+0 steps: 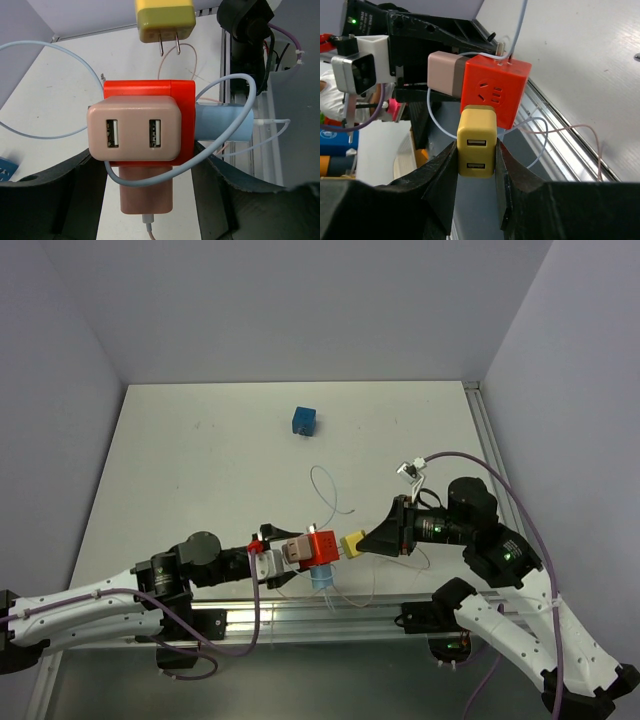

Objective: Insert the plug

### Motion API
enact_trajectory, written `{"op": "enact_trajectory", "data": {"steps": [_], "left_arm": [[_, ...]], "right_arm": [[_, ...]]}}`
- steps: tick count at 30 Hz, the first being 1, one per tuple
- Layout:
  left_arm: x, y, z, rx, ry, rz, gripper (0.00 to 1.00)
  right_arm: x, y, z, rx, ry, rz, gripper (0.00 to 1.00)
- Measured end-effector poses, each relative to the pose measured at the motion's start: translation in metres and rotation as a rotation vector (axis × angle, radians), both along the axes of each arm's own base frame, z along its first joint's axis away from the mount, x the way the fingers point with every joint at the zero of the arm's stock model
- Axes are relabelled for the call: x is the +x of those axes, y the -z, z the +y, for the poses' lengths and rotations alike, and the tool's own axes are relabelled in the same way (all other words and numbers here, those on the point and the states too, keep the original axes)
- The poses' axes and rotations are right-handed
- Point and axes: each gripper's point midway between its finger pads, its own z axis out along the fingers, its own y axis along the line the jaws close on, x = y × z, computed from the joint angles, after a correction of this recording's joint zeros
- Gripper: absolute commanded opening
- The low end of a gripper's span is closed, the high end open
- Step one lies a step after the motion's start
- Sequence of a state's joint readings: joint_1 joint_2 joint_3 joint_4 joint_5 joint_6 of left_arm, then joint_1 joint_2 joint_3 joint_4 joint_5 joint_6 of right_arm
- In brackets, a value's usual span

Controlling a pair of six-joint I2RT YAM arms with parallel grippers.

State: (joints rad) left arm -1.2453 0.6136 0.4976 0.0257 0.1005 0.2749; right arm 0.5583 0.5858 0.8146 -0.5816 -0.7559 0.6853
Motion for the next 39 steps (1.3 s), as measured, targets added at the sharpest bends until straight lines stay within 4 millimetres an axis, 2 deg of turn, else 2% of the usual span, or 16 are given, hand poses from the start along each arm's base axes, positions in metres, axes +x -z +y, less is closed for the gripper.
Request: {"op": "enact_trajectory", "data": {"steps": [6,16,27,39], "left_arm": [[-0.002,0.003,-0.002,0.016,0.022,-0.012,0.0],[-0.006,-0.003,0.003,-0.015,0.036,-0.022,0.0],[-0.007,0.0,0.003,-0.019,0.036,-0.024,0.01],[0.001,0.016,0.004,-0.009,-0.008,-0.024,0.0]], "right_arm": [[0.002,0.0,0.003,0.013,-0.005,0.009,0.0],[0.016,0.013,0.01,0.005,0.021,0.038,0.0],[0.022,0.01,0.015,0.042,0.029,0.042,0.0],[0.022,0.032,0.016,0.033,0.034,0.083,0.0]]}}
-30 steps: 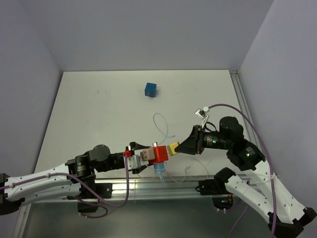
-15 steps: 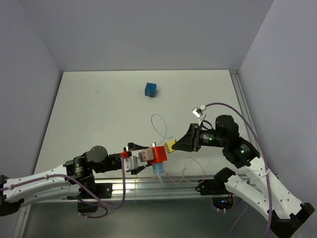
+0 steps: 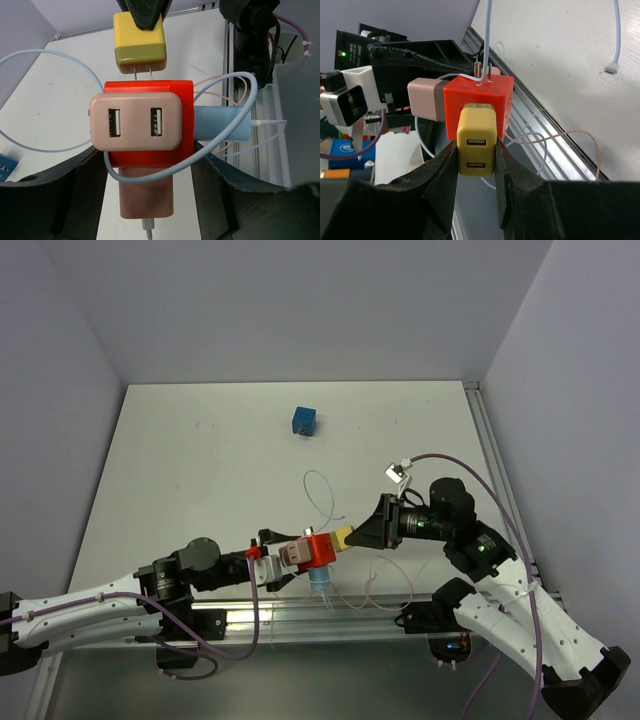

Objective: Insert the plug

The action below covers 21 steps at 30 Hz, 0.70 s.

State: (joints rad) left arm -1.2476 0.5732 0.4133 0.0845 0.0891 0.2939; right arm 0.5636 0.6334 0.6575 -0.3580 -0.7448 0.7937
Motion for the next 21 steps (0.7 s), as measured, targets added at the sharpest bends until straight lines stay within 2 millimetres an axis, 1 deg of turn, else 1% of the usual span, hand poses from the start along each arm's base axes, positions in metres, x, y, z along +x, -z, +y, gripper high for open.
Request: {"op": "enact_trajectory", "data": {"steps": [3,6,11,15,17,21], "left_arm": [[0.0,0.001,-0.001,-0.005,-0.002,-0.002,0.0],[0.0,0.005,0.0,-0.002,-0.004,0.0,0.0],[0.001,0.005,0.0,-0.015,-0.01,0.006,0.0],[0.004,0.004,-0.001,-0.03,-0.033,0.028,0.0],[0.006,0.008,-0.003,-0.02,-0.045,0.048,0.0],[0.009,0.032,-0.009,0.049,-0.066,0.102,0.0]], "right_arm": [[-0.002,0.01,0.001,-0.001,-0.006,0.018,0.0],[-0.003,0.014,0.002,0.001,-0.003,0.019,0.0],[-0.001,0.015,0.003,0.002,0.013,-0.002,0.0],[0.004,0.018,0.006,0.009,0.027,-0.029,0.0],[0.01,0.029,0.009,0.004,0.045,-0.032,0.0],[0.015,0.065,0.011,-0.033,0.065,0.009,0.0]]}}
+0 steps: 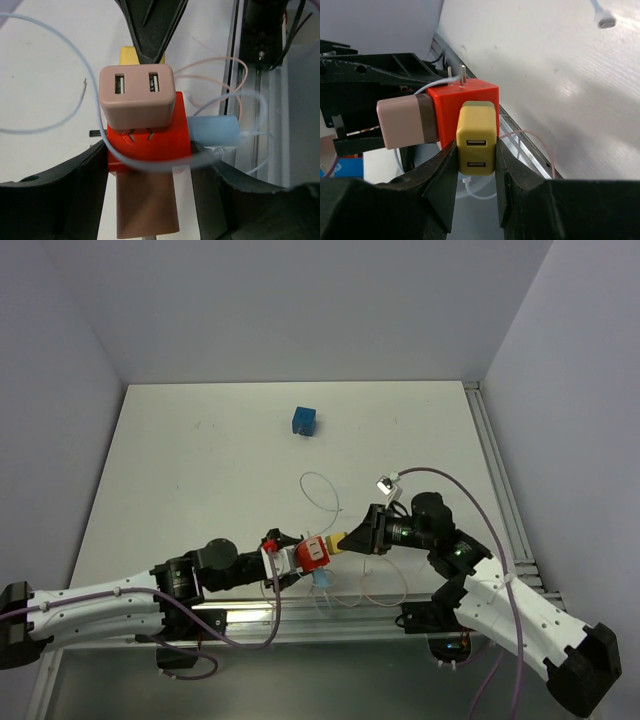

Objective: Insert the plug

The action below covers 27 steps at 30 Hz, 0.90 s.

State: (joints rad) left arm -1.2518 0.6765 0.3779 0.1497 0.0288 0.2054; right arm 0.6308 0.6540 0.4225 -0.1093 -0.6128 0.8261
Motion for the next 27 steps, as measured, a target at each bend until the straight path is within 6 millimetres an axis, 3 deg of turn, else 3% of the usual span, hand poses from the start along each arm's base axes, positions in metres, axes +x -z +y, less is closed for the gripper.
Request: {"op": "enact_trajectory", "data": {"steps": [5,15,24,27], "left_arm": [[-0.001,0.034,0.002,0.066,-0.002,0.034,0.0],[0.005,0.064,-0.013,0.137,-0.016,0.072,0.0],[0.017,0.124,-0.035,0.27,-0.032,0.125,0.0],[0.024,0.124,-0.04,0.261,-0.043,0.139,0.0]], "right_arm": [[-0.003,0.034,0.002,-0.006,0.001,0.045,0.0],[0.002,0.058,-0.009,-0.045,0.081,0.04,0.0],[0.004,0.102,-0.033,-0.161,0.206,0.086,0.0],[0.008,0.107,-0.038,-0.16,0.25,0.08,0.0]]}}
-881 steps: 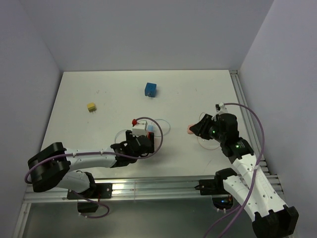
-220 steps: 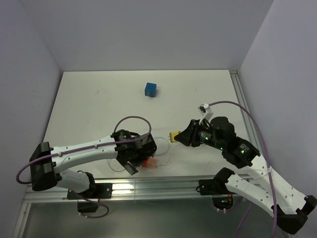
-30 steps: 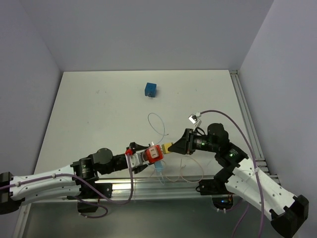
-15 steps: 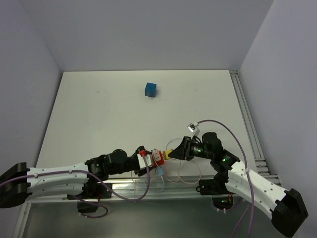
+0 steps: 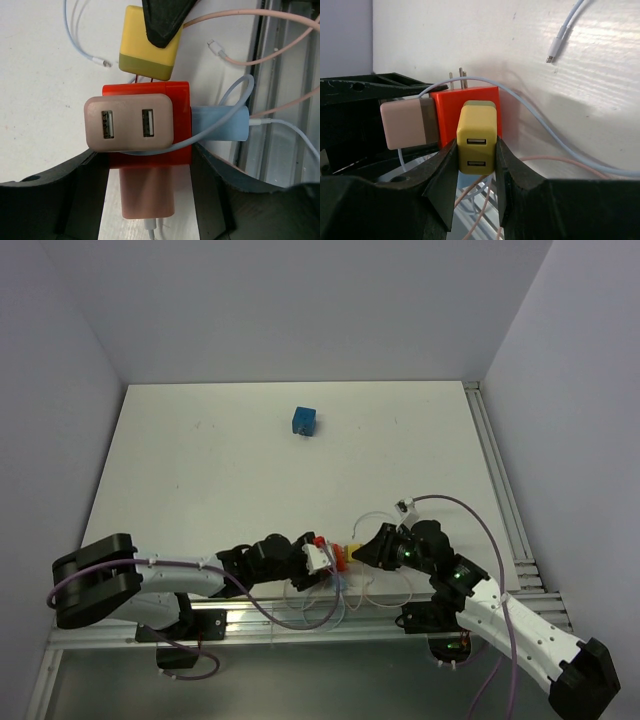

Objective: Insert the plug

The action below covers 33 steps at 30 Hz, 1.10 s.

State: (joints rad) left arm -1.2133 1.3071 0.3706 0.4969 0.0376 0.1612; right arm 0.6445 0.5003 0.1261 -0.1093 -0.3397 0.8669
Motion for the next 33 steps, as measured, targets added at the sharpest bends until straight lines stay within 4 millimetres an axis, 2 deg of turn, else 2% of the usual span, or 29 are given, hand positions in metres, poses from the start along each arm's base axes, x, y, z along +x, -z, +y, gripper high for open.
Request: {"op": "enact_trajectory", "data": {"steps": [3,5,6,9,10,15,16,17,20,23,33], "left_arm": [[0.008,0.0,-0.004,0.019,-0.013,0.011,0.0],[0.014,0.0,-0.006,0.048,-0.022,0.029,0.11],[0.015,0.0,-0.006,0.059,-0.025,0.037,0.25],[0.018,0.0,-0.005,0.078,-0.029,0.051,0.44],[0.018,0.0,-0.005,0.079,-0.029,0.052,0.55],[0.016,-0.011,0.001,0.071,-0.03,0.046,0.67],[0.016,-0.016,0.002,0.064,-0.03,0.043,0.87],[0.016,-0.019,0.003,0.061,-0.032,0.034,0.99],[0.025,-0.041,0.004,0.005,-0.066,0.007,1.0],[0.031,-0.055,0.004,-0.03,-0.088,-0.014,0.99],[0.032,-0.054,0.012,-0.038,-0.109,-0.015,0.99]], "right_arm": [[0.006,0.001,-0.004,-0.01,0.042,-0.015,0.0],[0.009,0.002,-0.007,-0.019,0.067,-0.018,0.0],[0.011,0.002,-0.008,-0.021,0.077,-0.018,0.0],[0.013,0.001,-0.008,-0.013,0.093,-0.017,0.0],[0.012,0.0,-0.008,-0.011,0.094,-0.015,0.0],[0.011,-0.004,-0.004,0.015,0.087,-0.01,0.0],[0.011,-0.006,-0.003,0.023,0.085,-0.014,0.0],[0.011,-0.008,-0.002,0.03,0.081,-0.017,0.0],[0.005,-0.007,-0.001,0.032,0.059,-0.002,0.0],[0.003,-0.008,0.001,0.04,0.044,0.004,0.0],[0.002,-0.01,0.0,0.045,0.049,0.0,0.0]]}}
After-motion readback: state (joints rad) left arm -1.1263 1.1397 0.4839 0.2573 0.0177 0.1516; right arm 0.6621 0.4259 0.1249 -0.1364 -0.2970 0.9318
